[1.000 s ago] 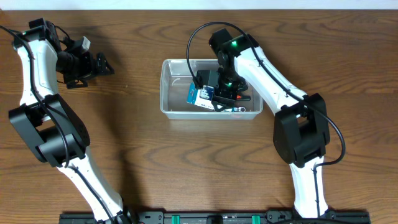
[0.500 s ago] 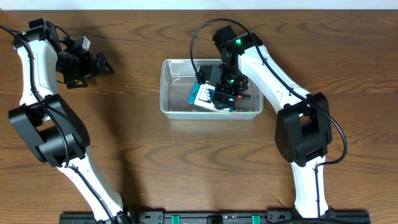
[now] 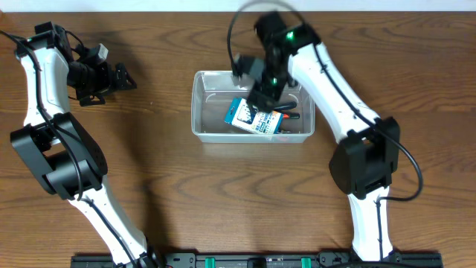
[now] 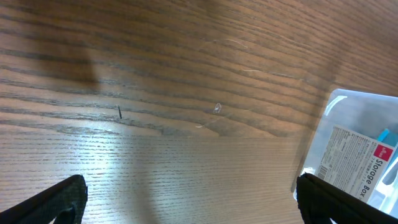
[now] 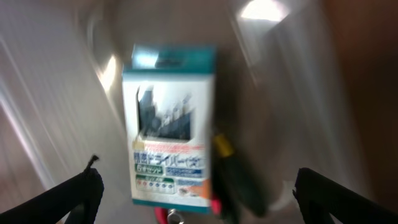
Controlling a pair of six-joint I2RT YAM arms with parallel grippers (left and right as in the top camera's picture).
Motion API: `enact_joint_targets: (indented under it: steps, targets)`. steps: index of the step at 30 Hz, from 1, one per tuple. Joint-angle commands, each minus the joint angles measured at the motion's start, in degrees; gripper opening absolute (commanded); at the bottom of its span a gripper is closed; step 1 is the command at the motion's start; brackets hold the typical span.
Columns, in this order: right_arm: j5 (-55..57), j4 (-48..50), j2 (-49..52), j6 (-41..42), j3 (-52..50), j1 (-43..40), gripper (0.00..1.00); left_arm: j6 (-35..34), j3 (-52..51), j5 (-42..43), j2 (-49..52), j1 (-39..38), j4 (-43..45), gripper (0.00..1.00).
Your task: Pack container
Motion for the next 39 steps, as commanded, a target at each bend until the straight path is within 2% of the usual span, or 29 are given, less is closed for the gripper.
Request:
enact_joint_targets:
  steps: [1, 6, 11, 19, 26, 29, 35, 39]
  targets:
    - [0.98, -2.78, -1.81, 5.62, 9.53, -0.76, 0.99, 0.07, 1.16, -0.28, -1.7, 0.11, -0.13, 0.98]
    - [12.7, -7.02, -2.89, 13.94, 21.46, -1.95, 0.99, 0.09, 1.16, -0.28, -1.7, 0.11, -0.13, 0.98]
    - [22.99, -8.33, -6.14, 24.46, 25.53, -4.17, 0.99, 0.09, 1.16, -0.28, -1.7, 0.11, -0.15, 0.98]
    - [23.63, -11.74, -12.96, 33.44, 25.53, -11.08, 0.99, 0.09, 1.16, -0.28, -1.7, 0.11, -0.15, 0.98]
    - [23.63, -21.53, -17.42, 37.11, 25.49, -18.08, 0.99, 0.09, 1.16, -0.28, -1.7, 0.11, -0.15, 0.98]
    - [19.93, -21.46, -19.37, 38.36, 24.98, -20.35, 0.99, 0.09, 1.16, -0.28, -1.7, 0.11, -0.15, 0.98]
    - [20.17, -21.53, -23.23, 40.98, 24.83, -21.38, 0.99, 0.09, 1.16, -0.28, -1.7, 0.11, -0.13, 0.98]
    - [21.35, -21.51, -30.6, 42.86, 21.97, -21.35, 0.99, 0.09, 1.16, -0.28, -1.7, 0.11, -0.13, 0.98]
